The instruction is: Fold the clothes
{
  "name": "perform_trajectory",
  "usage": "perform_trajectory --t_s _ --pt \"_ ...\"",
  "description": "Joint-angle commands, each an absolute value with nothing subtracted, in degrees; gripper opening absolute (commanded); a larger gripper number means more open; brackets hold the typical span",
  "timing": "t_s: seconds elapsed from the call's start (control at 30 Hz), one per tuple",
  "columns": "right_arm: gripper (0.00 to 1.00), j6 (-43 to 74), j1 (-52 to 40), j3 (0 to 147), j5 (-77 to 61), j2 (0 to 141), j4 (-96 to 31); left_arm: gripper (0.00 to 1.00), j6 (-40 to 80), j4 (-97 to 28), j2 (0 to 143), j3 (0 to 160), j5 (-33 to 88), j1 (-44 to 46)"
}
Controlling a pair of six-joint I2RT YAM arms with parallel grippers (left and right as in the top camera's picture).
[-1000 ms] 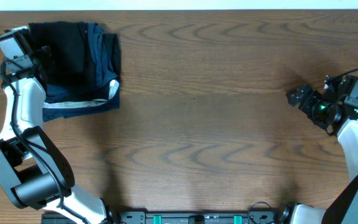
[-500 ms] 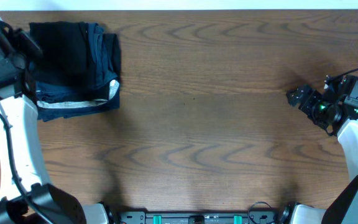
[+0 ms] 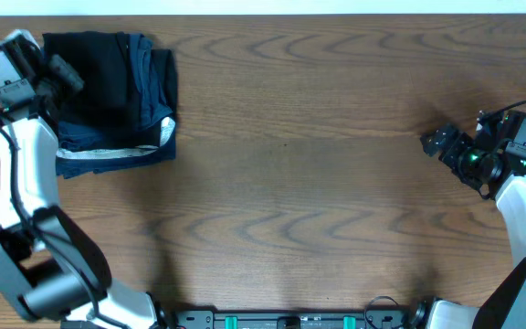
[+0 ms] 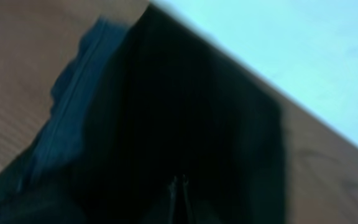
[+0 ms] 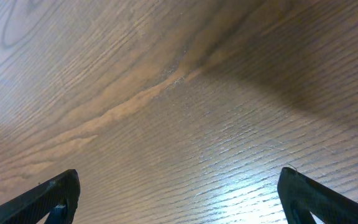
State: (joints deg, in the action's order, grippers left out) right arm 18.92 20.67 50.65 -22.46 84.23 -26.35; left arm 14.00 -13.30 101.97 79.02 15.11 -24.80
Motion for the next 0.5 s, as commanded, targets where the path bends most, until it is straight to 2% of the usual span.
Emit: perform_trajectory --t_s 0.0,0.2,0.47 --pt "0.99 18.81 21.04 50.87 -22.44 83.68 -26.41 0.06 14.94 -14.22 106.39 79.09 15.84 -27.0" --pt "0.99 18.81 21.04 50.87 -22.44 83.68 -26.41 0.06 16.62 -14.24 110.17 79.09 18.39 -30.11" --pt "0.99 18.81 21.04 50.87 -22.44 83.68 -26.41 0.06 18.63 -9.87 102.67 79.11 26.83 -29.93"
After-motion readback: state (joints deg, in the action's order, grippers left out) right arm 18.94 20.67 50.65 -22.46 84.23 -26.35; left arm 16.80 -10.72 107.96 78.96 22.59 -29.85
